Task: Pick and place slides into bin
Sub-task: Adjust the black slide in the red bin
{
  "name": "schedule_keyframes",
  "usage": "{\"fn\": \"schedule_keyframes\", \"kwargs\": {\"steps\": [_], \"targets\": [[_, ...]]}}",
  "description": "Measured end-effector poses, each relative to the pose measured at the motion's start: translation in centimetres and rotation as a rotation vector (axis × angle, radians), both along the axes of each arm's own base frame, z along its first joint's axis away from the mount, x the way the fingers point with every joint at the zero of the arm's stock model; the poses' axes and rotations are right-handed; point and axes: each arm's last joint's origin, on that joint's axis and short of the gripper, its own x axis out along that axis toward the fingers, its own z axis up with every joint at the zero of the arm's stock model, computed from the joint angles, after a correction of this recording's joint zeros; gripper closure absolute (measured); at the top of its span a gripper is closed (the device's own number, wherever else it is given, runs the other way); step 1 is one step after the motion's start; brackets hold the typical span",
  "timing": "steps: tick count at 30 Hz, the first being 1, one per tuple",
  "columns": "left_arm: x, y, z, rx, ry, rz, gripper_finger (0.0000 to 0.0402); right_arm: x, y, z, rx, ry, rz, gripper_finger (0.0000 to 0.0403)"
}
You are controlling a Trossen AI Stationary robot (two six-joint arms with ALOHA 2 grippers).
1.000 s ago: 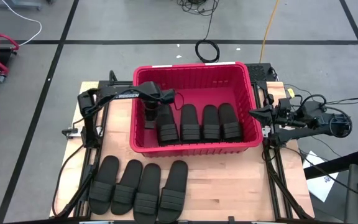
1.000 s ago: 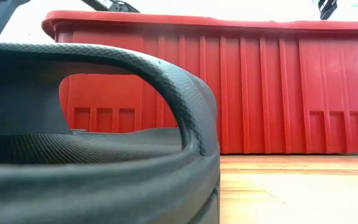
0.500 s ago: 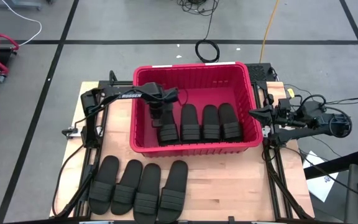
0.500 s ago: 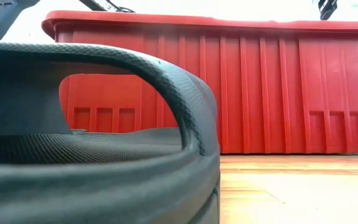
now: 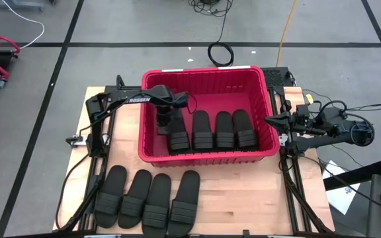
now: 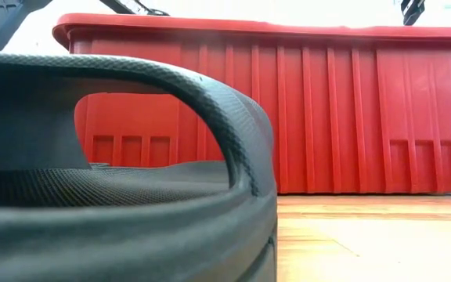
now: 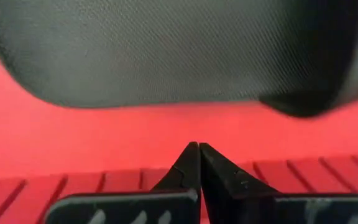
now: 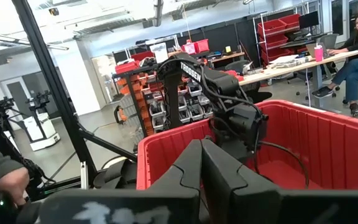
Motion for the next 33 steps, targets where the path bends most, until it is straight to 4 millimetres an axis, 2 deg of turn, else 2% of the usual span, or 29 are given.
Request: {"fn": "schedule_keyframes", "kwargs": {"steps": [7,13,18,23,27,33], "targets": [[1.0,1.1,4.7,0.035,-0.09,-0.087,0.0399,0.0,0.0,0.0,-0.004,0.001,0.0,0.0403],[1.9,1.8,7.7,-0.284,-0.401,-0.028,0.0396,0.0,0.0,-0.1,-0.006,0.009,0.003,0.0403],[2.5,1.9,7.8,-0.288,-0.435,0.025,0.0383,0.0,0.0,-0.2,-0.007,0.016,0.003,0.0403],[2.9,1.9,6.0,-0.413,-0.401,0.075,0.0352,0.0,0.0,-0.2,-0.002,0.025,0.004,0.0403],[3.0,1.8,6.0,-0.459,-0.413,0.094,0.0305,0.0,0.0,-0.3,-0.003,0.03,0.005,0.0403],[3.1,1.2,5.9,-0.44,-0.388,0.054,0.0212,0.0,0.0,-0.3,-0.003,0.03,0.007,0.0403]]}}
